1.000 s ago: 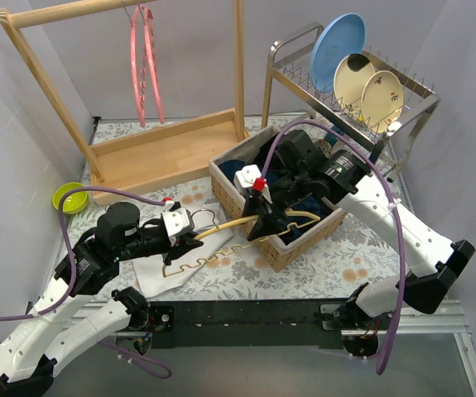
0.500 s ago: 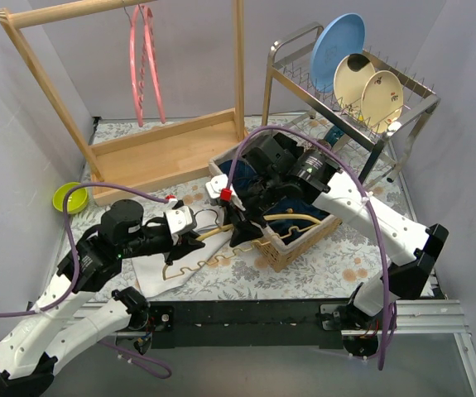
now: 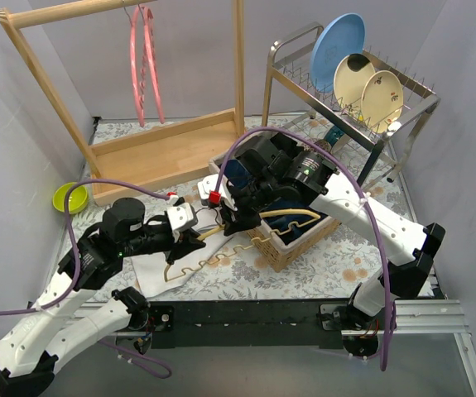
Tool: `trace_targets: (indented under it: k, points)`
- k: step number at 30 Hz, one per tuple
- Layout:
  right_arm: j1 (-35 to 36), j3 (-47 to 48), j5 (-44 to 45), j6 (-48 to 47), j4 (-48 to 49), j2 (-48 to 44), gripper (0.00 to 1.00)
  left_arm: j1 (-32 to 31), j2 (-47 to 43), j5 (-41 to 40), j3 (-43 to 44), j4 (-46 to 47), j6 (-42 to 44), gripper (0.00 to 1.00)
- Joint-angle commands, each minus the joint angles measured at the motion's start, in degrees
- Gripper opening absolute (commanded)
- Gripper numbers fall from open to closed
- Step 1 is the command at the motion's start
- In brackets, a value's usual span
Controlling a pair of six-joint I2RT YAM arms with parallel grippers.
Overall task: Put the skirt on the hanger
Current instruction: Pass the hanger from the left arm to the right, then place skirt on hanger
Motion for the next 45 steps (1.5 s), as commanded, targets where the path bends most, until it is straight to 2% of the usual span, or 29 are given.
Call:
trace_targets:
  k: [1,3,4,6,8,11,18,26,32,37,45]
  points:
    - [1.0,2.0,-1.5,1.1,-0.3,0.1,0.01,0.2,-0.5,-4.8,2.8,2.7,-1.9,0.09]
    - [1.0,2.1,-1.4,2.6,1.1,-0.4,0.01,0.2,-2.3,-7.2,2.6,4.3,-5.5,0.26]
    - [0.5,2.3,-1.2,3.5,1.6,-0.5,0.01,0.2,-3.0,-9.0,2.2,4.7,-6.6,0.48]
    - [-0.6,2.6,-1.7,5.9,3.3,-0.4,0.01,0.2,-4.5,-11.6,2.0,5.9,-10.4,0.73]
    - [-3.1,2.7,-2.4,8.1,4.8,-0.1,0.01,0.2,-6.6,-16.2,2.3,6.5,-12.3,0.84]
    - [-6.5,2.0,-6.4,12.0,7.6,0.6,0.01,0.2,-7.6,-22.3,4.2,6.0,-15.6,0.93]
    - [-9.8,0.6,-10.0,22.8,16.6,4.0,0.01,0.2,-7.1,-29.5,7.9,6.5,-19.0,0.94]
    - [-9.8,0.3,-14.7,37.4,28.9,10.5,0.01,0.2,-8.4,-35.5,11.1,5.2,-22.2,0.96]
    - [-7.1,0.9,-11.9,49.0,40.8,15.4,0.01,0.2,-9.1,-36.8,11.6,3.4,-24.4,0.96]
    - [-4.8,0.3,-8.5,55.5,48.6,19.4,0.01,0.2,-11.0,-37.8,8.6,3.5,-27.9,0.96]
    - [-3.8,3.8,-7.1,57.7,51.4,29.9,0.01,0.2,-13.3,-42.0,-1.8,5.4,-39.0,0.92]
